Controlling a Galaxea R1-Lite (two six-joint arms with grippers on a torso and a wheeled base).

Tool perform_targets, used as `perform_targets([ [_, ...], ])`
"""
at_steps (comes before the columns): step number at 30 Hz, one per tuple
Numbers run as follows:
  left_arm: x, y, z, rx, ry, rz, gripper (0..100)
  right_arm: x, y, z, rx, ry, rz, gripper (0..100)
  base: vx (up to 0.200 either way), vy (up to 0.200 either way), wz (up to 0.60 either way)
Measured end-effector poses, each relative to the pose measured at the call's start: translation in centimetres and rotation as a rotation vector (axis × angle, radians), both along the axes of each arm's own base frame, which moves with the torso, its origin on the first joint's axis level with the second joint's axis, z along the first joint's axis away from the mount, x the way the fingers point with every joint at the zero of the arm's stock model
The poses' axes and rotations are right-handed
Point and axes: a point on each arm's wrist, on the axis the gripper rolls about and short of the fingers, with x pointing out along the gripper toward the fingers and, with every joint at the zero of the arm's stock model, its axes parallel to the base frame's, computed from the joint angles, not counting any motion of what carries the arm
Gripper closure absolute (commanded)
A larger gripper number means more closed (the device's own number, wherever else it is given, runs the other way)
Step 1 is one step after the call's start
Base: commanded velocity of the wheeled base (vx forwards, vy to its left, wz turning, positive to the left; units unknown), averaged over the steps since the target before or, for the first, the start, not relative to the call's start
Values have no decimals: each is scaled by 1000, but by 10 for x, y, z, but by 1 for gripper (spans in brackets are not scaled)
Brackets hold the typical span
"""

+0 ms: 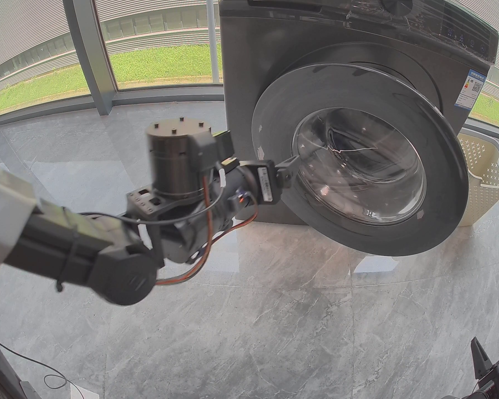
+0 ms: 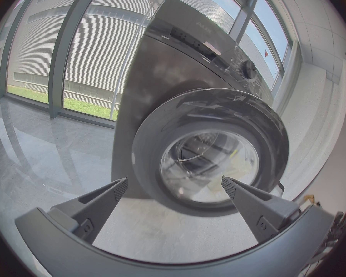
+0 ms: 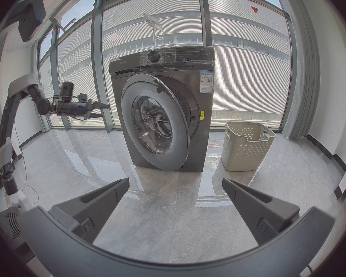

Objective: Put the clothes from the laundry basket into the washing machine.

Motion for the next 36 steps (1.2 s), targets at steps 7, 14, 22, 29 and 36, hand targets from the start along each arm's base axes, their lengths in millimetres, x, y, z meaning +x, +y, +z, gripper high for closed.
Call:
perform_targets([
  [7, -62, 61, -2, 91, 17, -17, 0, 0, 0, 0, 0, 0, 0, 0, 0, 0, 0],
  [14, -127, 139, -12, 147, -11, 23, 0, 0, 0, 0, 0, 0, 0, 0, 0, 0, 0],
  [22, -195, 210, -40, 165, -62, 170, 0, 0, 0, 0, 0, 0, 0, 0, 0, 0, 0],
  [29, -249, 239, -74, 199, -51, 250, 0, 0, 0, 0, 0, 0, 0, 0, 0, 0, 0],
  [36, -285, 248, -114, 226, -6, 324, 0, 0, 0, 0, 0, 0, 0, 0, 0, 0, 0],
])
